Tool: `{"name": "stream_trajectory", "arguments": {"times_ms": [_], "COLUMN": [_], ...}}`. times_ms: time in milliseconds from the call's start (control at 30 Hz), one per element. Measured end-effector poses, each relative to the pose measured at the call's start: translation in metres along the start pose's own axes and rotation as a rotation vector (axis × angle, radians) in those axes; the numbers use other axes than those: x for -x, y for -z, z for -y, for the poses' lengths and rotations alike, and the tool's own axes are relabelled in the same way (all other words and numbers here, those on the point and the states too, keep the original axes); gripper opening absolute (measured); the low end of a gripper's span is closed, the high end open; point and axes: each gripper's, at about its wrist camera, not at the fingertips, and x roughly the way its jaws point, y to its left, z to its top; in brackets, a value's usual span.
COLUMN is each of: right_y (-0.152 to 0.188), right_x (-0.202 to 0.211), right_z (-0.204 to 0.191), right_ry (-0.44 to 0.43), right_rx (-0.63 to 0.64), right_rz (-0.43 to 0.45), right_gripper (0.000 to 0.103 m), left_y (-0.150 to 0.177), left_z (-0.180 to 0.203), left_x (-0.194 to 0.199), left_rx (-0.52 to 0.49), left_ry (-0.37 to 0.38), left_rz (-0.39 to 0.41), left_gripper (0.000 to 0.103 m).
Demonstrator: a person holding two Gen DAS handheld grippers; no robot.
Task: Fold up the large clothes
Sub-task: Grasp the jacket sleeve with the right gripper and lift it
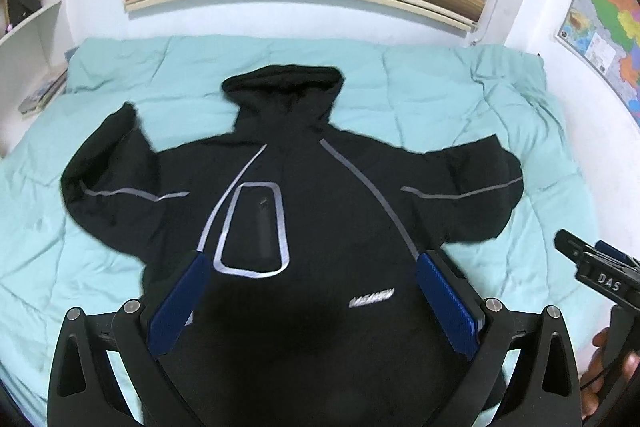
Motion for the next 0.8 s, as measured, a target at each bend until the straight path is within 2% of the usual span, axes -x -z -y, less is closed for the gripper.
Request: {"name": "stream_trajectory", "arguments": {"times_ms": [200, 400, 567, 733, 800], "right_y": [-0.042, -0.086, -0.114, -0.136, -0.142], "right_x": [-0.044, -0.117, -0.182, -0.239, -0.263], "right_z": [0.085, 0.158, 0.195, 0.216, 0.225], "right_ry": [-0.034, -0.060, -0.086, -0.111, -0.117], "right_rx": [-0.043, -0.106, -0.171, -0.195, -0.224], "right_rz": [0.002, -0.032, -0.072, -0.091, -0.110], "right_gripper": [0.103, 0.103, 0.103, 0.102, 0.094], "left_y": [-0.022, -0.038, -0.055, -0.070, -0.073], "left_z": [0.072, 0.121, 0.146, 0.165, 0.173], "left_x": [-0.042, -0.101, -0.156, -0.208, -0.231], "left_rx": [-0.003, -0.004, -0.010, -0.029, -0.041], "left_ry": [-0.042, 0.005, -0.038, -0.039, -0.039], "left_rz": [0.009, -0.047, -0.100, -0.138, -0.161], "left_gripper": [0.103, 0.103, 0.103, 0.103, 0.103]}}
